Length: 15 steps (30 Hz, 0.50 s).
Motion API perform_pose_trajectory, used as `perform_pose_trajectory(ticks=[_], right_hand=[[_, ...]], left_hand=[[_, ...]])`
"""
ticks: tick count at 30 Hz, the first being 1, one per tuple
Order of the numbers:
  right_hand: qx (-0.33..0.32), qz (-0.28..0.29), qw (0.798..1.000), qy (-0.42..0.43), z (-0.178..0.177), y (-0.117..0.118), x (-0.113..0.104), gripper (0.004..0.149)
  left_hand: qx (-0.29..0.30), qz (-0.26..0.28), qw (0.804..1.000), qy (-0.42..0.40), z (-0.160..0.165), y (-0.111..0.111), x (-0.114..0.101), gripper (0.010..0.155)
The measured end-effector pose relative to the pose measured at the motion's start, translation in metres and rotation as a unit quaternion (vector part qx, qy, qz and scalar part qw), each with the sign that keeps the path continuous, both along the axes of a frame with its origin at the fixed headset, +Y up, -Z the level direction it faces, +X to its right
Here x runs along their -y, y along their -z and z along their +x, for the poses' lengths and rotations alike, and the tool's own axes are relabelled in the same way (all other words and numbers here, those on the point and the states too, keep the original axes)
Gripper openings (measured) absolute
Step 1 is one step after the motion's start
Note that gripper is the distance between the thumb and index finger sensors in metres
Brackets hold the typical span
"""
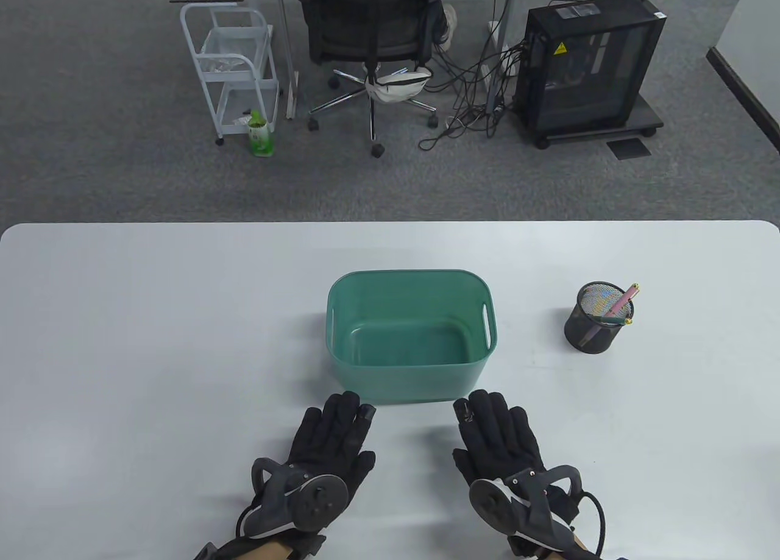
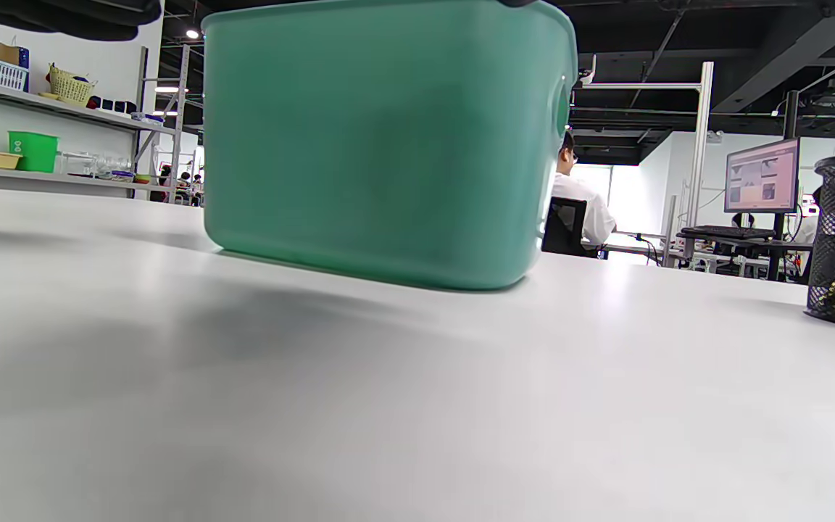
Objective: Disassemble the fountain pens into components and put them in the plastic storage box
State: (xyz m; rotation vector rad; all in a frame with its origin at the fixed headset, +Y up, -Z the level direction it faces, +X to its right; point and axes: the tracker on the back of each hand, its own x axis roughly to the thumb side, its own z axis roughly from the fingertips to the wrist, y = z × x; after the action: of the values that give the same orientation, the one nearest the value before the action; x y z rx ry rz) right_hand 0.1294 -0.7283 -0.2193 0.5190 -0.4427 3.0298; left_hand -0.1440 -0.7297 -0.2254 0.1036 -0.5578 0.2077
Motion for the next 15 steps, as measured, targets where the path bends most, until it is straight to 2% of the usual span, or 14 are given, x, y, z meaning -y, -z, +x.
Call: perform_pose_trajectory(ticks=[15], right_hand=[[-0.003, -0.008, 1.000, 0.006, 0.0008, 0.0012, 0.0005, 0.068]], left_hand=[[-0.003, 0.000, 1.000, 0.012, -0.0005, 0.0001, -0.0005, 0.067]])
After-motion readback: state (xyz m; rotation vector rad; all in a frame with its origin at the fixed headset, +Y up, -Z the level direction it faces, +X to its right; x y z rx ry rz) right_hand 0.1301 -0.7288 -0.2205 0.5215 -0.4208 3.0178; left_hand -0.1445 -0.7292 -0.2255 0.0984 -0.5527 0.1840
